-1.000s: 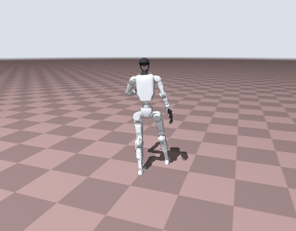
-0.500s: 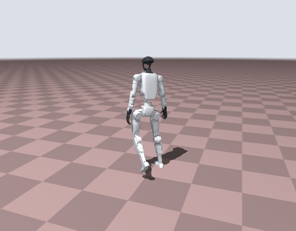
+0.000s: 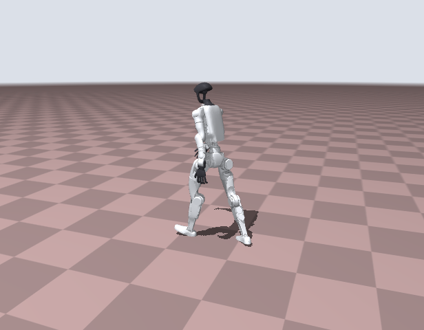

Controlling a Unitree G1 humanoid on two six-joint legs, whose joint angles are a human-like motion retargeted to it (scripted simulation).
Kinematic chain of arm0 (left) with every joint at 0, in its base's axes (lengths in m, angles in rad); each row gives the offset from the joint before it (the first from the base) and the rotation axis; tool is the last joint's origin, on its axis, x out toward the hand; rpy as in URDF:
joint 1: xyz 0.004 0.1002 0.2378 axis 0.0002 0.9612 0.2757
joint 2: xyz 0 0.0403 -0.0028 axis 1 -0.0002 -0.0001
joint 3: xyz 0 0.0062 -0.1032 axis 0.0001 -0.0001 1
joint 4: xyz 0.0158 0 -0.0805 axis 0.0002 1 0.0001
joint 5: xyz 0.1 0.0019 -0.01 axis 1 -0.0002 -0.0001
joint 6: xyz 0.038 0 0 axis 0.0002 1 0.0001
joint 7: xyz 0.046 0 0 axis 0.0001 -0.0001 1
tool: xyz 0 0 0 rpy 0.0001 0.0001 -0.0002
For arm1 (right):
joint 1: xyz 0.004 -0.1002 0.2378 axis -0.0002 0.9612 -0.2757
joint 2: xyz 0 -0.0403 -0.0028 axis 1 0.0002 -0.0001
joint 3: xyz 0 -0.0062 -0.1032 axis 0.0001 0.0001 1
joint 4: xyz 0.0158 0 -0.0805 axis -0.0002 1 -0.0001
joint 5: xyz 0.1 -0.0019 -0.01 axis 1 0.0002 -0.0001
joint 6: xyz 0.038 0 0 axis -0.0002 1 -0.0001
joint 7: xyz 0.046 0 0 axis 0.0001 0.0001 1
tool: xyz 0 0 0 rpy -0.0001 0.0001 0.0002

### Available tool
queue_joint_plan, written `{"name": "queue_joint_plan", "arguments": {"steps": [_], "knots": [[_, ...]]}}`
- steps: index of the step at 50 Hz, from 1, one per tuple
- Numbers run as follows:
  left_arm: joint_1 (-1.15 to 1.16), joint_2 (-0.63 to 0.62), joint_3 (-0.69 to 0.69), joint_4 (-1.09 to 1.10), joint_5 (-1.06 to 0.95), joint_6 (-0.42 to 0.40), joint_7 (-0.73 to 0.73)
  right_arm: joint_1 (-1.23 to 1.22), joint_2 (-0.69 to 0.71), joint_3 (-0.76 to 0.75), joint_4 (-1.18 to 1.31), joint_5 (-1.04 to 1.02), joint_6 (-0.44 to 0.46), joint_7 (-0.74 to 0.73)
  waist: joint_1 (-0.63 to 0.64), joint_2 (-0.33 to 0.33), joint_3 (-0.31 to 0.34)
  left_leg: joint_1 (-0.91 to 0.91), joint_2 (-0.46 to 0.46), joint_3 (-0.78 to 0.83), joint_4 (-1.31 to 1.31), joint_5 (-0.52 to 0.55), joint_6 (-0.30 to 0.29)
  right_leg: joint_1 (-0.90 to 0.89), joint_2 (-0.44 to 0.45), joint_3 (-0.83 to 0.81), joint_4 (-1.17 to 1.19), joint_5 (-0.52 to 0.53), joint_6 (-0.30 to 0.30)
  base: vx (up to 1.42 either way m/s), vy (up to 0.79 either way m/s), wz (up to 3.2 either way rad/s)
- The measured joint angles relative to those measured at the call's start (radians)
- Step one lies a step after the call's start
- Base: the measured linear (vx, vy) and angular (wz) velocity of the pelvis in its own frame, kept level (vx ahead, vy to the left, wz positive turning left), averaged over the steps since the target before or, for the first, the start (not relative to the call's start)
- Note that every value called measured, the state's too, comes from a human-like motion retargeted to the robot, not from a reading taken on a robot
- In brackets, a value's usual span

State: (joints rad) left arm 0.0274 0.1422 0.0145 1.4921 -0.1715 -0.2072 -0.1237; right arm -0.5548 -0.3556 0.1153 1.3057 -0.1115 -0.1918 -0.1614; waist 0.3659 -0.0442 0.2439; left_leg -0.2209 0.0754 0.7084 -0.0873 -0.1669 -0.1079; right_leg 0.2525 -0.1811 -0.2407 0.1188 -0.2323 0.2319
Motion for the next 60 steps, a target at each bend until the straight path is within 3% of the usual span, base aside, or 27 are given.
{"name": "queue_joint_plan", "arguments": {"steps": [3,7,10,13,15,19,23,27,35,38,42,47,51,55,60], "knots": [[-0.002,0.002,-0.041,-0.017,0.102,-0.002,-0.021,0.011,0.042,0.017,-0.018,0.060,-0.015,0.009,-0.020,-0.005,-0.040,0.016,0.013,0.014,0.006,0.032,-0.028,0.026,0.016,-0.006,0.031,0.014,-0.014,0.58,0.18,0.09],[-0.062,0.036,-0.089,-0.006,0.104,-0.018,-0.022,0.073,0.101,-0.001,-0.058,0.022,-0.018,0.055,0.015,-0.024,-0.047,0.116,0.018,0.007,0.000,0.082,0.001,0.040,-0.008,0.041,0.170,0.093,-0.058,0.65,0.23,-0.23],[-0.118,0.071,-0.157,0.039,0.215,-0.015,-0.024,0.161,0.143,0.035,-0.088,0.105,-0.030,0.079,-0.009,-0.040,-0.087,0.149,0.024,-0.014,0.058,0.040,-0.021,-0.062,-0.048,0.028,0.469,0.197,-0.083,0.60,0.27,0.47],[-0.227,0.096,-0.202,0.079,0.273,0.018,-0.016,0.230,0.160,0.012,-0.084,0.074,-0.013,0.124,-0.055,-0.057,-0.122,0.168,-0.014,-0.092,0.049,0.026,0.019,-0.180,-0.046,0.077,0.687,0.262,-0.105,0.51,0.26,1.06],[-0.300,0.106,-0.236,0.092,0.341,0.048,0.011,0.270,0.165,0.027,-0.070,0.115,0.004,0.124,-0.114,-0.070,-0.149,0.122,-0.014,-0.145,0.163,-0.046,0.014,-0.289,-0.040,0.098,0.834,0.275,-0.081,0.45,0.21,1.54],[-0.475,0.115,-0.260,0.068,0.387,0.082,0.053,0.312,0.159,0.007,-0.005,0.072,0.027,0.148,-0.161,-0.056,-0.152,0.176,-0.031,-0.230,0.149,-0.084,0.031,-0.428,0.002,0.123,0.906,0.161,-0.125,0.44,0.12,0.89],[-0.643,0.105,-0.286,-0.024,0.341,0.063,0.069,0.331,0.140,-0.029,0.066,0.022,0.034,0.172,-0.202,-0.031,-0.114,0.283,-0.055,-0.316,0.066,-0.086,0.033,-0.491,0.009,0.073,0.777,0.051,-0.181,0.41,0.09,1.02],[-0.756,0.084,-0.334,-0.144,0.308,0.030,0.093,0.362,0.123,-0.050,0.115,0.024,0.033,0.183,-0.276,-0.023,-0.087,0.340,-0.079,-0.419,0.058,-0.108,0.019,-0.514,0.043,0.071,0.481,0.048,-0.154,0.40,0.05,1.37],[-0.840,0.064,-0.399,-0.307,0.225,-0.014,0.138,0.408,0.112,-0.110,0.140,-0.025,0.086,0.203,-0.367,-0.057,0.001,0.504,-0.145,-0.561,0.068,-0.186,0.002,-0.464,0.049,0.141,-0.179,0.400,-0.013,0.48,-0.04,0.92],[-0.812,0.062,-0.406,-0.299,0.234,-0.024,0.128,0.423,0.115,-0.137,0.128,-0.050,0.085,0.210,-0.380,-0.039,0.011,0.555,-0.122,-0.577,0.071,-0.217,-0.009,-0.508,0.065,0.120,-0.206,0.354,0.027,0.55,-0.12,0.31],[-0.731,0.058,-0.414,-0.235,0.269,-0.017,0.101,0.447,0.115,-0.174,0.103,-0.049,0.072,0.203,-0.397,-0.013,0.003,0.608,-0.098,-0.595,0.087,-0.250,-0.002,-0.509,0.071,0.067,-0.206,0.284,0.030,0.60,-0.14,0.28],[-0.630,0.040,-0.374,-0.048,0.362,-0.001,0.058,0.428,0.094,-0.229,0.094,-0.027,0.063,0.196,-0.425,-0.003,-0.017,0.636,-0.112,-0.643,0.134,-0.238,0.056,-0.447,0.028,-0.012,-0.206,0.351,0.030,0.66,-0.15,0.40],[-0.484,0.036,-0.308,0.085,0.447,0.026,0.052,0.429,0.086,-0.228,0.098,0.029,0.047,0.196,-0.395,0.001,-0.034,0.656,-0.119,-0.651,0.223,-0.149,0.088,-0.373,0.020,-0.001,-0.206,0.373,0.030,0.71,-0.22,-0.11],[-0.313,0.054,-0.221,0.148,0.485,0.067,0.016,0.425,0.085,-0.165,0.098,0.118,0.048,0.200,-0.331,-0.032,-0.030,0.595,-0.142,-0.573,0.475,-0.038,0.087,-0.274,-0.009,0.047,-0.204,0.308,0.030,0.67,-0.23,-0.47],[-0.127,0.082,-0.174,0.115,0.415,0.052,-0.072,0.382,0.082,-0.098,0.078,0.148,0.038,0.175,-0.285,-0.070,-0.075,0.298,-0.048,-0.356,0.981,-0.131,0.158,-0.278,-0.041,0.075,-0.142,0.218,0.030,0.53,-0.18,-0.14]]}}
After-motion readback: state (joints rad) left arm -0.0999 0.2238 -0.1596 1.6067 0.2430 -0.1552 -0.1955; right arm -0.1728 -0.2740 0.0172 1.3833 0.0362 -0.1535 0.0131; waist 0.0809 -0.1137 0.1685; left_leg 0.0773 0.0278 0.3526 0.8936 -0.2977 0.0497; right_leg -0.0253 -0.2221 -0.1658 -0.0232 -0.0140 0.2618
